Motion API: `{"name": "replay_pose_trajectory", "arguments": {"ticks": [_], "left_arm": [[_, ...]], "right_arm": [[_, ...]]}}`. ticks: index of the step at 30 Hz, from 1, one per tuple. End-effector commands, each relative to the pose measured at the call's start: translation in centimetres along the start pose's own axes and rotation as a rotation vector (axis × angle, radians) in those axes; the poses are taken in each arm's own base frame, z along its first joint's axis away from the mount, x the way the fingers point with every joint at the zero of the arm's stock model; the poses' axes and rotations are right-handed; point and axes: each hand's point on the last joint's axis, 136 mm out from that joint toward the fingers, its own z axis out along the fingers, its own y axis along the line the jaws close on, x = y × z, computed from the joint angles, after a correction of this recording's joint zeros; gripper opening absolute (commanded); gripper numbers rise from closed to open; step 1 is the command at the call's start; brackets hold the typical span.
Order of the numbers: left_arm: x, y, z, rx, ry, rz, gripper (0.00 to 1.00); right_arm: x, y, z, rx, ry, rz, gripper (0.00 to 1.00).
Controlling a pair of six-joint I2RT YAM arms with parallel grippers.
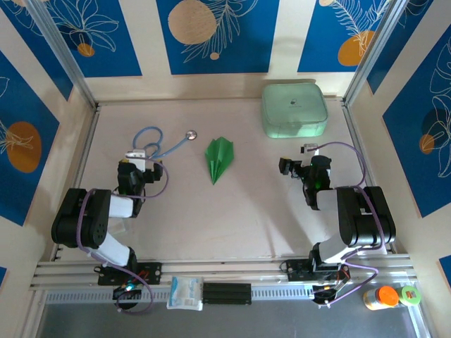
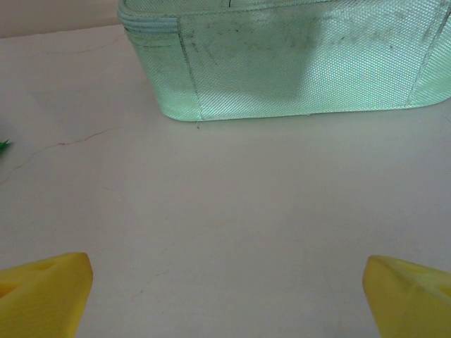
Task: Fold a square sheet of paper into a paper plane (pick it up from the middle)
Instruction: Reset both arms
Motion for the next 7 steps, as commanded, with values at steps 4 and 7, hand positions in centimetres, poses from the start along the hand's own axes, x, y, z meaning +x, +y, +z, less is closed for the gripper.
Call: {"name": "replay_pose_trajectory", "arguments": {"ticks": [4,7], "left_arm": [[-0.4,-0.71,0.46,0.029,0.004,0.028,0.99],[-0.39,-0.73,0.37,0.03,-0.001,0.028,0.99]], "right_arm": [[-1.4,0.05,0.12,-0.009,-0.044,-0.013,0.99],[-1.37,0.09,0.11,-0.011,-0.044,-0.013,0.99]]}}
